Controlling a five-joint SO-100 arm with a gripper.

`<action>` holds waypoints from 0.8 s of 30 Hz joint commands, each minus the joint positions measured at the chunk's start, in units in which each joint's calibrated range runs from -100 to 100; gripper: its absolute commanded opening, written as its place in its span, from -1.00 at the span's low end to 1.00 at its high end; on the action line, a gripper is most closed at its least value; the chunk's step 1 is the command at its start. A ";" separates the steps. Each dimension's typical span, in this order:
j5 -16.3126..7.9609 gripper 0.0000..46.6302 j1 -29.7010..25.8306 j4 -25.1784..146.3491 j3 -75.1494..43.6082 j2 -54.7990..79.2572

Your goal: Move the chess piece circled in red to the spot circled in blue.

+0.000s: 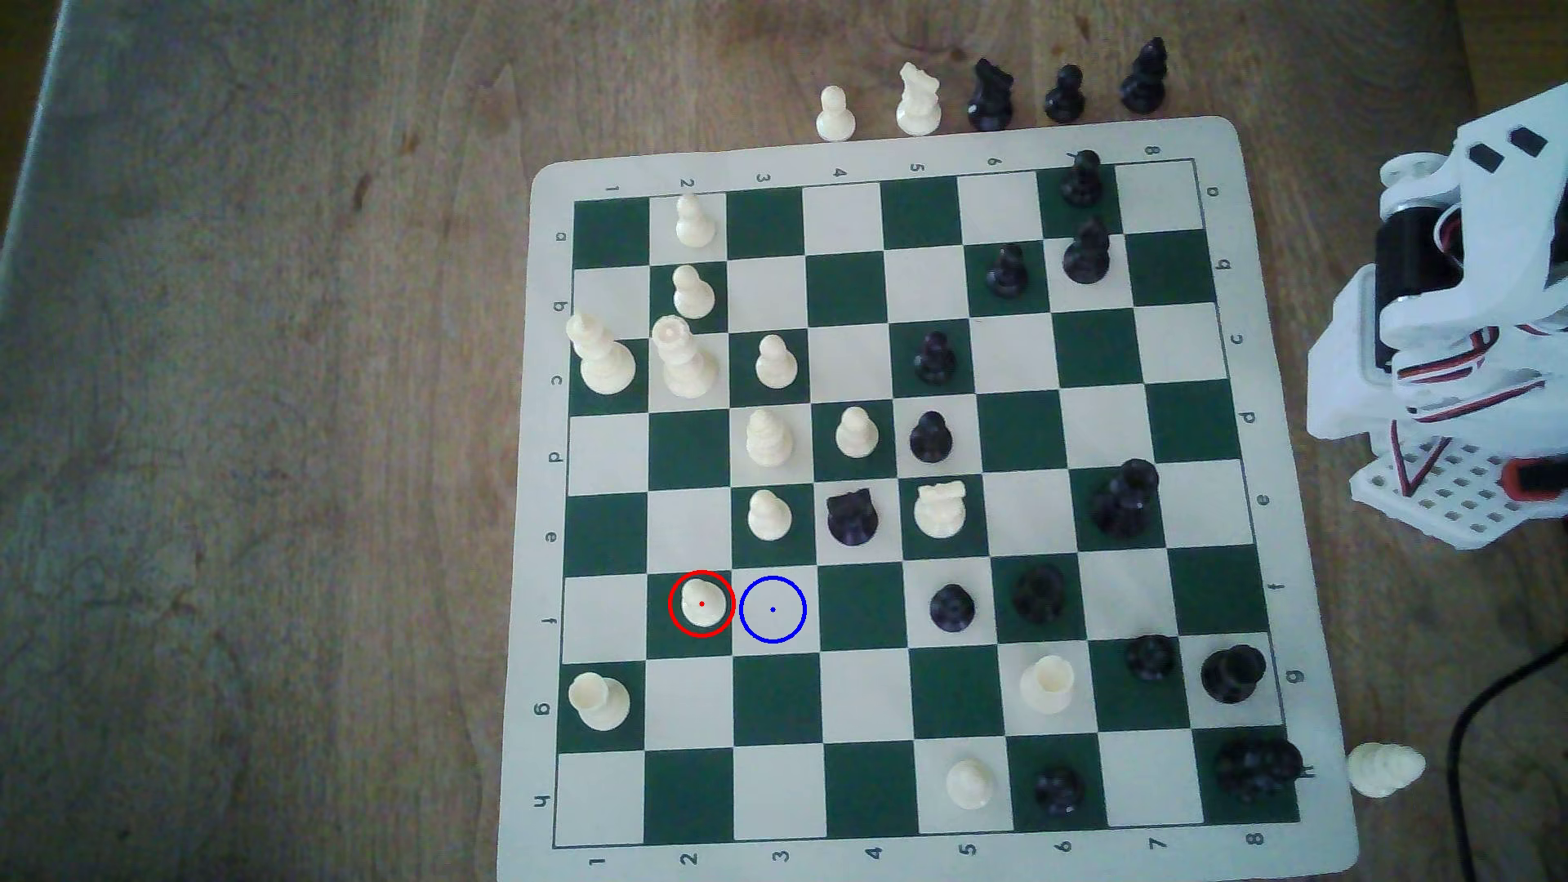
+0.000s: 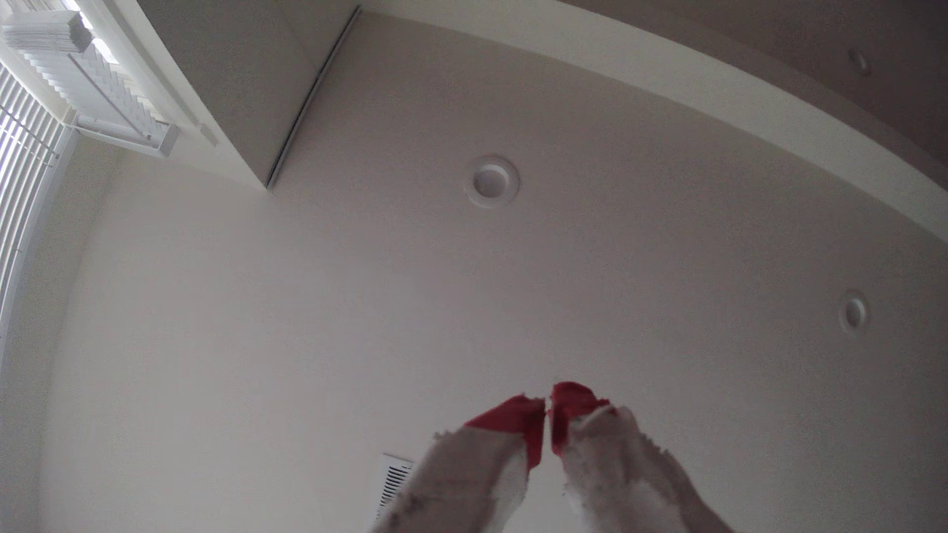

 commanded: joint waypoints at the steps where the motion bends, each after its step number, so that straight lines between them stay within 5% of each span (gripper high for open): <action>1: 0.10 -0.99 0.58 -1.11 1.17 -0.03; 10: 0.10 -0.99 1.04 20.35 -0.64 -0.03; 24: -0.29 -0.95 4.02 92.34 -19.77 0.06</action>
